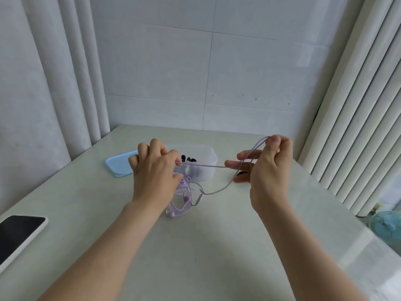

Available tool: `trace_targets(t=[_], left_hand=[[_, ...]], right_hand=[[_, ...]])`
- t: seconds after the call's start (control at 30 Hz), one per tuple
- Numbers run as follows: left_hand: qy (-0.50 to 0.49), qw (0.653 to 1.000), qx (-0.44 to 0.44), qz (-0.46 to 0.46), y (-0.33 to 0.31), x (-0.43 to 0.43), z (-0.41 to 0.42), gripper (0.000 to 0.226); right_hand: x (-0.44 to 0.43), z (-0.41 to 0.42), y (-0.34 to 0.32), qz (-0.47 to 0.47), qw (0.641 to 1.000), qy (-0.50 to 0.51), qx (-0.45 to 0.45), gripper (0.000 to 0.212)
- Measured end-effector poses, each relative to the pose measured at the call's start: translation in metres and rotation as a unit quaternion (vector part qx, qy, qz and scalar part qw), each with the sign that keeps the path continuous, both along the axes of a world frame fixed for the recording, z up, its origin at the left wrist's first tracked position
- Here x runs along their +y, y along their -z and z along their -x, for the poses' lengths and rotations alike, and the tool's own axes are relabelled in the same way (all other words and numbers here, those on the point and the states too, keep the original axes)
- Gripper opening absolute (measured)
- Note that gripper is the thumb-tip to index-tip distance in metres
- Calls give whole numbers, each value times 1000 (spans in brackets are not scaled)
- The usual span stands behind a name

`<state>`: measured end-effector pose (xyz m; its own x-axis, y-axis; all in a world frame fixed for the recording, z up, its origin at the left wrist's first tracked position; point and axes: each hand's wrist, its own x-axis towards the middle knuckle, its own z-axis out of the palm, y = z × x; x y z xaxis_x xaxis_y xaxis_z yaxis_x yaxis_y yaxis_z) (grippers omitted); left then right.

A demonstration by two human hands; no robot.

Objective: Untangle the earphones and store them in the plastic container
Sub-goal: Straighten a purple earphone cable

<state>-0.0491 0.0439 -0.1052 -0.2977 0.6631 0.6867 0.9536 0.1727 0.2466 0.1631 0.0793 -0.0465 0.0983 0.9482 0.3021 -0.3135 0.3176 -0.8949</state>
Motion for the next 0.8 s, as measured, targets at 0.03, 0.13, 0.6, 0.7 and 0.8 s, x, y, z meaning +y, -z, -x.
trace_targets(t=[0.03, 0.13, 0.6, 0.7, 0.8], left_hand=[[9, 1000, 11, -18, 0, 1, 1, 35], [36, 997, 27, -66, -1, 2, 3, 35], [176, 984, 1, 14, -9, -7, -11, 51], [203, 979, 4, 30, -8, -8, -21, 30], [259, 965, -20, 20, -9, -10, -30, 19]], right_hand=[[0, -1, -1, -5, 1000, 15, 1, 26], [5, -5, -1, 33, 998, 46, 19, 25], [16, -6, 24, 12, 706, 237, -667, 36], [15, -1, 32, -102, 737, 226, -628, 25], [8, 9, 31, -209, 844, 95, -485, 50]])
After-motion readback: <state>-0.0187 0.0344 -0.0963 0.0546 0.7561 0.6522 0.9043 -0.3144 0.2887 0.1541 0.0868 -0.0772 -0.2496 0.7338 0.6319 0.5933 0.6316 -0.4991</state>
